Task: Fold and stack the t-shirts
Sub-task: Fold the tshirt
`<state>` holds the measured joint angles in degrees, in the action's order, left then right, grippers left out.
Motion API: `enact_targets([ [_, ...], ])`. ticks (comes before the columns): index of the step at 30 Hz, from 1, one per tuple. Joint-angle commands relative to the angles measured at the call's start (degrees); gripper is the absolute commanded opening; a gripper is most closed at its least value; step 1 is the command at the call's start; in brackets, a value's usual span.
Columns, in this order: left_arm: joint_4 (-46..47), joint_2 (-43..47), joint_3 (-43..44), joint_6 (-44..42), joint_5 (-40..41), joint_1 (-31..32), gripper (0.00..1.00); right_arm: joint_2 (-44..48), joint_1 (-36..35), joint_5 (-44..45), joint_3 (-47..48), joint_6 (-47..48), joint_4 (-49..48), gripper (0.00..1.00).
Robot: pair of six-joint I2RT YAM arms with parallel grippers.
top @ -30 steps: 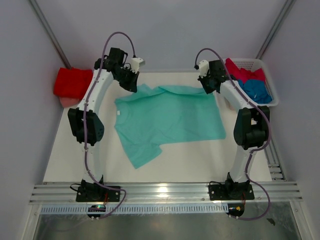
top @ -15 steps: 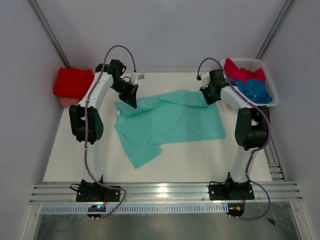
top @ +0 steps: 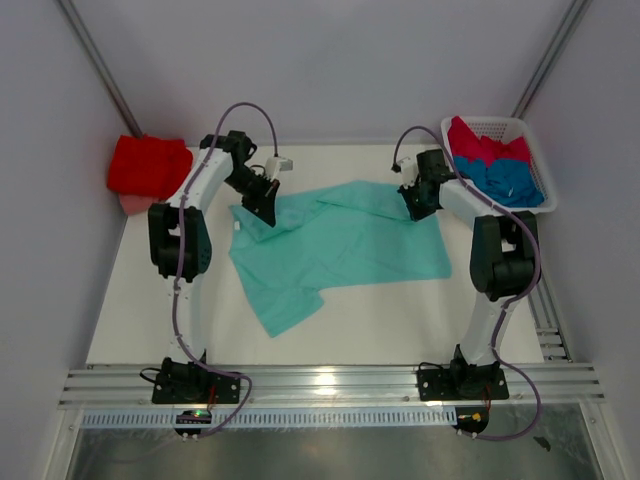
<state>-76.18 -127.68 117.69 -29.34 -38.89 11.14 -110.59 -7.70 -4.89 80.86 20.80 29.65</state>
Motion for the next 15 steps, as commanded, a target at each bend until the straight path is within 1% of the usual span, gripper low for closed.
enact_targets([
  [1,-7.3,2.4,0.9,-4.2,0.0,-0.3,0.00,4.2,0.1,0.1,-1.5,0.6,-0.5,0.03],
  [4,-9.0,3.0,0.6,-5.7,0.7,-0.5,0.00,6.2,0.0,2.9,-3.8,1.3,-2.2,0.03],
  [8,-10.9,2.7,0.5,-7.3,2.2,-0.9,0.00,7.0,0.4,10.6,-6.1,1.1,-5.1,0.03],
  [11,-10.7,2.8,-0.1,-7.6,4.4,-1.7,0.00,7.1,1.5,11.7,-6.9,0.9,-6.6,0.03],
  [13,-9.2,2.9,-0.3,-6.9,5.9,-2.3,0.00,6.6,2.1,12.5,-6.8,0.6,-7.1,0.03],
  [14,-8.0,3.3,-0.9,-5.0,8.1,-2.9,0.00,6.5,2.3,12.7,-6.9,0.5,-7.4,0.03],
  [15,-4.7,3.7,-1.6,-4.1,9.7,-3.1,0.00,6.4,2.8,13.2,-7.1,0.5,-8.3,0.03],
])
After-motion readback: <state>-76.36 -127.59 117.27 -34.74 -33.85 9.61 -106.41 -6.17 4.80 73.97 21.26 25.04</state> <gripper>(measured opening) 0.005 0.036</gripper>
